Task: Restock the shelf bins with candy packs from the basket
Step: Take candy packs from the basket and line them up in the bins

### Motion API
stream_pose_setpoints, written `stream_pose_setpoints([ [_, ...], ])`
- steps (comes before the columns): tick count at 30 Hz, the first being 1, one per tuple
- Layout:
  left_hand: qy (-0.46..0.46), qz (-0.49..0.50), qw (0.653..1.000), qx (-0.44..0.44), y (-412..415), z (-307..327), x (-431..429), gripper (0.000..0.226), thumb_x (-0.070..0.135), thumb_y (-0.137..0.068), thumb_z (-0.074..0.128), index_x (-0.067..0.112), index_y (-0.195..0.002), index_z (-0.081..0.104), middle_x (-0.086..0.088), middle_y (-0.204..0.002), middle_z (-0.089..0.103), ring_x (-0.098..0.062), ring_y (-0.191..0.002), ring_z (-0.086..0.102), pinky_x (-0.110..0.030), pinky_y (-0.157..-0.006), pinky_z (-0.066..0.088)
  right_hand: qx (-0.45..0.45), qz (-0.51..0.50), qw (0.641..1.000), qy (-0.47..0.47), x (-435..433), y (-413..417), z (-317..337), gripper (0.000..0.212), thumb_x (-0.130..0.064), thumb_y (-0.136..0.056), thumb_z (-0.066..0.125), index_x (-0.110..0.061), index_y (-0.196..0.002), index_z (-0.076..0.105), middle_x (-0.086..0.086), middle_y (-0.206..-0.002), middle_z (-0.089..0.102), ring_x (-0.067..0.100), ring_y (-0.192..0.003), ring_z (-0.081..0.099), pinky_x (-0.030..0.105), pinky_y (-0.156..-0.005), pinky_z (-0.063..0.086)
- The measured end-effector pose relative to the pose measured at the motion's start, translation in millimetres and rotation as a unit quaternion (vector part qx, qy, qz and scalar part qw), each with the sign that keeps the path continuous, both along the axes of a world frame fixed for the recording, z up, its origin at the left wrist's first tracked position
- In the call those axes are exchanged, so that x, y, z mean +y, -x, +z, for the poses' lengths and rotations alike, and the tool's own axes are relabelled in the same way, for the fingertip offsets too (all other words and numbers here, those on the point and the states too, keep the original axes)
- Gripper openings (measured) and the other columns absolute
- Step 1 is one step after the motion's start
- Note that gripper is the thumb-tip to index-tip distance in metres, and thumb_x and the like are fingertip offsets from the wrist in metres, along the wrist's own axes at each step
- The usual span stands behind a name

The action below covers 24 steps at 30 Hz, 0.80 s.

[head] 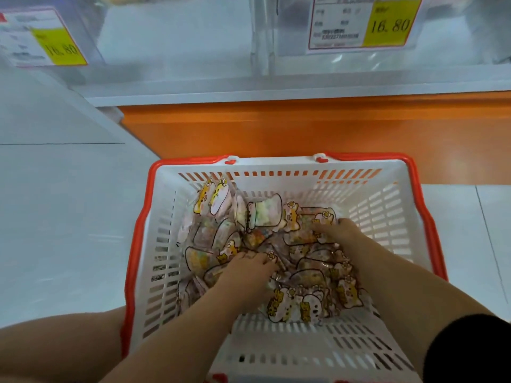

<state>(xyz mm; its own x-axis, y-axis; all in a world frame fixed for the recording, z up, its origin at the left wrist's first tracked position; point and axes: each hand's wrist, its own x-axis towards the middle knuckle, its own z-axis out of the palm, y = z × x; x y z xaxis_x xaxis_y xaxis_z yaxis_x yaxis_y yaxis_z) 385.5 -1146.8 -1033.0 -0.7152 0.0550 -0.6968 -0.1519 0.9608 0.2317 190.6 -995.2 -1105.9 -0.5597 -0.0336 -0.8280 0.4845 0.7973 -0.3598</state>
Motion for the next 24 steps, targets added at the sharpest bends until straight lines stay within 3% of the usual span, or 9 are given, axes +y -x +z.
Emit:
stream_pose_setpoints([
  [2,0.0,0.001,1.0,0.001,0.8,-0.2,-1.3,0.055,0.045,-0.098,0.054,0.024,-0.147,0.041,-0.003,-0.147,0.043,-0.026,-0.132,0.043,-0.042,-0.115,0.028,0.009,0.058,0.998,-0.004,-3.1,-0.7,2.9,0.086,-0.048,-0.075,0.082,0.001,-0.137,0.049,0.017,-0.134,0.056,0.033,-0.118,0.056,0.036,-0.083,0.049],
  [4,0.001,-0.002,1.0,-0.003,2.4,0.8,-1.6,0.057,0.047,-0.097,0.055,0.025,-0.148,0.041,-0.003,-0.146,0.043,-0.027,-0.132,0.044,-0.042,-0.115,0.029,0.035,0.098,0.995,0.008,-6.7,-5.3,8.0,0.059,-0.049,-0.072,0.083,-0.003,-0.104,0.063,0.012,-0.097,0.065,0.026,-0.084,0.063,0.032,-0.063,0.048],
  [7,0.004,-0.006,1.0,-0.019,5.2,3.8,-0.5,0.058,0.046,-0.097,0.054,0.025,-0.149,0.039,-0.005,-0.145,0.044,-0.028,-0.131,0.045,-0.043,-0.113,0.031,0.087,0.147,0.985,0.02,-7.3,-16.7,18.8,0.041,-0.043,-0.074,0.082,-0.013,-0.076,0.053,0.007,-0.072,0.057,0.021,-0.064,0.056,0.033,-0.055,0.046],
  [11,0.016,-0.017,0.999,-0.034,8.6,10.6,0.5,0.058,0.046,-0.097,0.055,0.024,-0.149,0.04,-0.007,-0.145,0.044,-0.03,-0.13,0.046,-0.044,-0.107,0.037,0.158,0.204,0.965,0.051,2.1,-27.4,46.7,0.035,-0.036,-0.077,0.08,-0.018,-0.072,0.051,0.001,-0.068,0.053,0.017,-0.06,0.052,0.026,-0.049,0.037],
  [13,0.023,-0.022,0.999,-0.037,11.0,17.0,1.2,0.057,0.042,-0.098,0.055,0.024,-0.149,0.039,-0.008,-0.144,0.043,-0.031,-0.129,0.047,-0.043,-0.103,0.04,0.194,0.232,0.952,0.05,10.0,-24.1,65.0,0.03,-0.032,-0.078,0.078,-0.017,-0.072,0.052,0.001,-0.066,0.053,0.019,-0.062,0.054,0.03,-0.049,0.041],
  [16,0.011,-0.002,1.0,-0.015,15.1,27.9,0.7,0.056,0.035,-0.099,0.052,0.027,-0.151,0.035,-0.009,-0.142,0.044,-0.03,-0.125,0.05,-0.044,-0.098,0.044,0.251,0.242,0.936,0.043,23.9,-13.0,98.7,0.022,-0.027,-0.078,0.075,-0.011,-0.086,0.061,0.008,-0.074,0.063,0.022,-0.067,0.06,0.035,-0.056,0.048],
  [18,-0.023,0.041,0.999,0.023,18.5,38.4,-1.2,0.06,0.033,-0.098,0.052,0.039,-0.153,0.03,-0.007,-0.136,0.047,-0.029,-0.119,0.054,-0.043,-0.092,0.049,0.28,0.238,0.928,0.054,30.8,-6.8,126.8,0.022,-0.023,-0.08,0.073,-0.012,-0.096,0.063,0.009,-0.075,0.066,0.018,-0.062,0.058,0.029,-0.049,0.044],
  [21,-0.11,0.155,0.98,0.056,28.2,66.2,-2.9,0.049,0.041,-0.098,0.056,0.03,-0.145,0.048,-0.002,-0.139,0.054,-0.024,-0.121,0.056,-0.034,-0.096,0.048,0.291,0.215,0.928,0.093,33.7,-4.2,167.5,0.027,-0.025,-0.078,0.073,-0.01,-0.099,0.064,0.011,-0.076,0.067,0.023,-0.062,0.06,0.031,-0.053,0.048],
  [24,-0.164,0.226,0.96,0.034,37.0,106.8,-2.8,0.04,0.055,-0.099,0.049,0.027,-0.124,0.063,0.001,-0.125,0.063,-0.023,-0.119,0.06,-0.031,-0.094,0.046,0.259,0.139,0.936,0.195,30.7,-11.1,207.5,0.046,-0.036,-0.069,0.08,-0.017,-0.108,0.064,0.011,-0.095,0.072,0.029,-0.08,0.07,0.049,-0.07,0.06],
])
